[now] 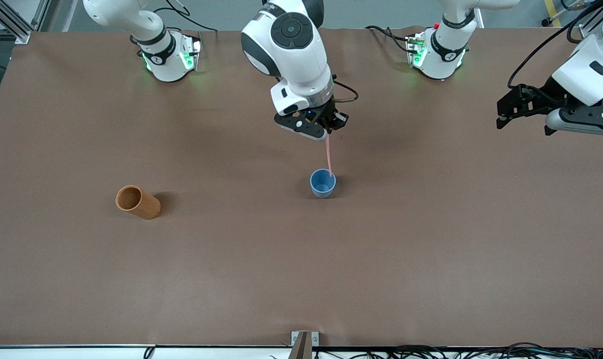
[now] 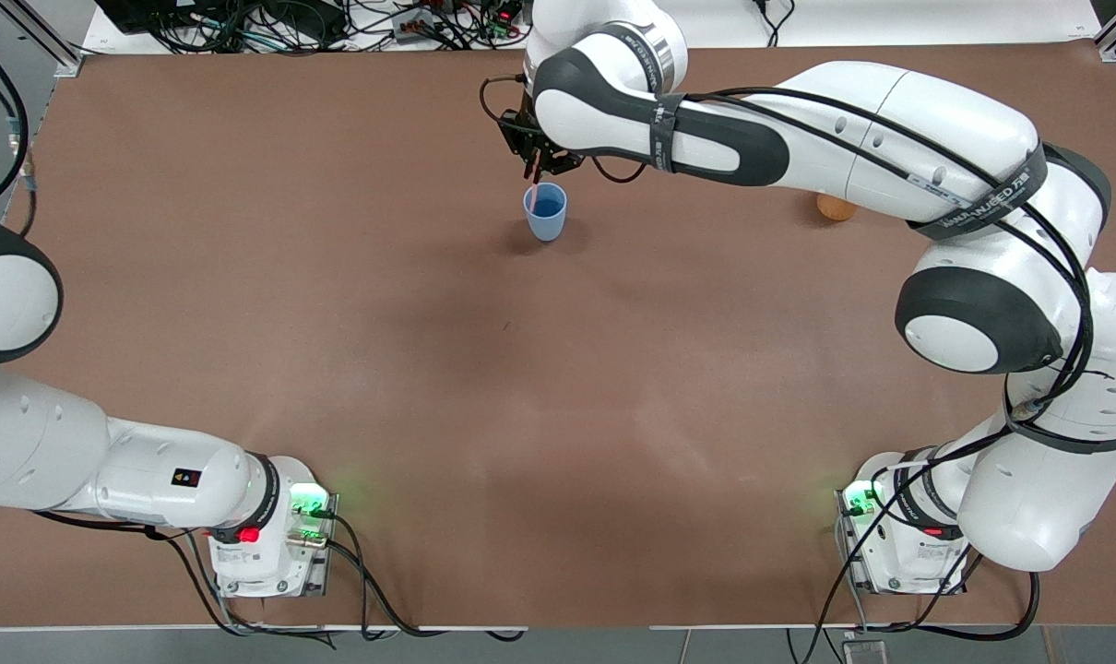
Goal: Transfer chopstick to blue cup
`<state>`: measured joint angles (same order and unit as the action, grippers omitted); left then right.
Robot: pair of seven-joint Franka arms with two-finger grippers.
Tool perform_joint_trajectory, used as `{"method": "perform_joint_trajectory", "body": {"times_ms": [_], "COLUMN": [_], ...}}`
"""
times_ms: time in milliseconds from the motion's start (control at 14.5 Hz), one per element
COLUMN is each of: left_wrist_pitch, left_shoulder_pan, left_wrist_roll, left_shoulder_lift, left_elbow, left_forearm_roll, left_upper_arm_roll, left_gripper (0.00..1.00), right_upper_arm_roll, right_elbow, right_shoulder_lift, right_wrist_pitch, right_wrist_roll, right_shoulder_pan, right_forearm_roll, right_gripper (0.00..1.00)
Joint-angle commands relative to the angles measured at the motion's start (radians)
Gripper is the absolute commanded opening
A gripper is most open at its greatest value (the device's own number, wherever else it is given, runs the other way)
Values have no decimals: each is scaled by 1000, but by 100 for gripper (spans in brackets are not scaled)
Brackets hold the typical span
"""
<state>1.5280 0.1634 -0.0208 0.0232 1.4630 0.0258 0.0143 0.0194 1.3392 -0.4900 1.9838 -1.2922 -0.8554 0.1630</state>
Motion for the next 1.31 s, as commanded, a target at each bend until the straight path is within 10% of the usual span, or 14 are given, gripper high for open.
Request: {"method": "perform_joint_trajectory", "body": {"times_ms": [0,761,899,1245], "left_wrist_pitch": [-16,-14,-14,-14], "left_shoulder_pan": [-5,-7,-7,-7], "left_wrist_roll": [4,4,4,5], "left_shoulder_lift": [-2,8,8,9], "left_elbow": [-12,-15,-15,-18], "left_forearm_roll": [3,10,9,11], "left_upper_arm_roll": [3,3,3,3], "left_gripper": [100,100,100,100], "right_upper_arm_roll": [-4,-10,-10,-10], "right_elbow": [-11,4,96,311], "right_shoulder_lift": [-2,235,321,476], "right_wrist_pitch": [-11,-426,-442,-393], "right_wrist_roll": [-16,368,485,719], "right_shoulder_pan": [-1,320,381,571], "right_forearm_roll": [-22,-36,-107,-134], "right_gripper": [45,65,91,92]}}
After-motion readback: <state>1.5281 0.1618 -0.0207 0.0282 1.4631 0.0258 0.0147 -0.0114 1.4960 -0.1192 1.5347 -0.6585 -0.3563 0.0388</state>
